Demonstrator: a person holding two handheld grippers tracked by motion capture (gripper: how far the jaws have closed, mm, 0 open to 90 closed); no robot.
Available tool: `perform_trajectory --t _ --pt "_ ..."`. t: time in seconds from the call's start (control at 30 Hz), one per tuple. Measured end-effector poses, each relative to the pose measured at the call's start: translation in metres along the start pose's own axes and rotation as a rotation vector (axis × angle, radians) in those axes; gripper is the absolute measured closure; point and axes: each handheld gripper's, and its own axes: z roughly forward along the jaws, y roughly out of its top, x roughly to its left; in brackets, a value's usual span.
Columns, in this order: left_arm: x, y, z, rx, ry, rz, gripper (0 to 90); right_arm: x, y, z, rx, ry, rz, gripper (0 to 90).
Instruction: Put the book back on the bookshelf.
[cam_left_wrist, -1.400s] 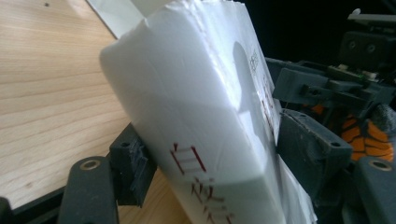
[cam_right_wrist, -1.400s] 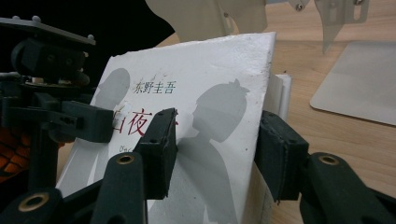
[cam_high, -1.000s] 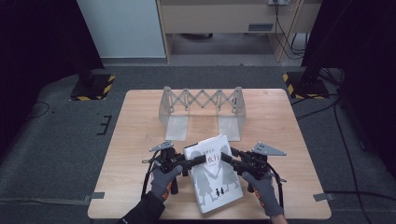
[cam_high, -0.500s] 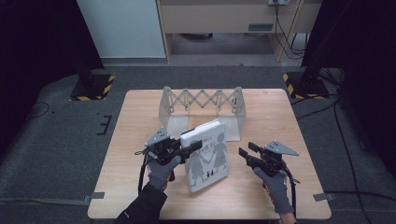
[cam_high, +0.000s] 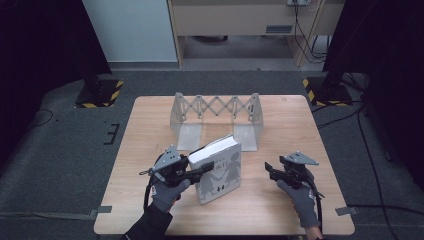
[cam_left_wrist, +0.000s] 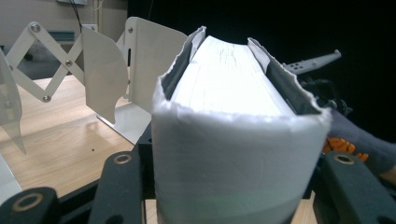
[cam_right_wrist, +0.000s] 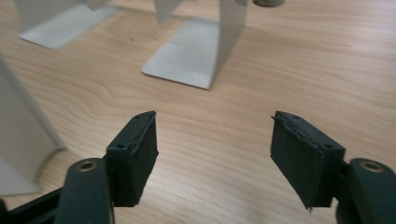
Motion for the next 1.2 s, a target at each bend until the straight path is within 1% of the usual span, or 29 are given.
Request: perform_trajectory --t 0.07,0.13,0.2,0.23,0.3,0.33,0.4,0.53,0.67,0.73,0.87,0.93,0.97,1.03,1.13,1.2 --pt "-0.003 -0.002 0.0 -0.011 0.016 0.015 44.6 -0.004 -0.003 -0.001 0.019 -0.022 -0.006 29.7" --pt "-0.004 -0.004 0.0 -0.027 0.011 0.012 44.5 -0.009 -0.006 -0.001 0.038 -0.036 -0.012 28.6" --pt "-0.006 -0.006 -0.001 -0.033 0.002 0.008 44.6 -0.013 -0.009 0.001 0.064 -0.05 -0.011 26.6" --pt "-0.007 -0.006 -0.001 -0.03 -0.001 0.014 44.5 -0.015 -0.01 0.003 0.084 -0.056 -0.021 25.5" --pt "-0.009 -0.006 -0.001 -0.027 -0.006 0.005 43.9 -0.017 -0.014 0.006 0.127 -0.082 -0.054 23.1" --pt "-0.01 -0.006 -0.001 -0.025 -0.013 0.003 43.3 -0.017 -0.015 0.007 0.144 -0.091 -0.059 22.1" --pt "-0.012 -0.006 -0.002 -0.024 -0.019 0.0 43.1 -0.018 -0.017 0.01 0.17 -0.093 -0.07 19.3" --pt "-0.019 -0.005 -0.001 -0.01 -0.019 0.012 42.4 -0.019 -0.021 0.014 0.211 -0.105 -0.083 16.2" --pt "-0.024 0.0 0.0 -0.005 -0.007 0.025 41.1 -0.021 -0.023 0.015 0.204 -0.107 -0.056 13.4" --pt "-0.025 0.003 0.001 -0.003 0.001 0.037 41.1 -0.023 -0.026 0.015 0.191 -0.095 -0.016 11.0" --pt "-0.026 0.013 0.002 0.001 0.02 0.065 41.2 -0.024 -0.026 0.016 0.189 -0.096 -0.018 9.4" --pt "-0.026 0.018 0.004 0.006 0.024 0.075 41.1 -0.024 -0.026 0.016 0.196 -0.098 -0.01 8.1" --pt "-0.026 0.02 0.005 0.003 0.029 0.081 40.8 -0.025 -0.026 0.016 0.194 -0.1 -0.016 7.7" --pt "-0.025 0.024 0.008 0.001 0.028 0.078 39.5 -0.024 -0.026 0.016 0.194 -0.102 -0.016 7.2" --pt "-0.025 0.03 0.012 0.004 0.027 0.079 37.9 -0.025 -0.026 0.017 0.206 -0.114 -0.006 3.4" --pt "-0.024 0.034 0.014 0.009 0.021 0.068 37.5 -0.025 -0.026 0.017 0.207 -0.113 -0.004 3.4"
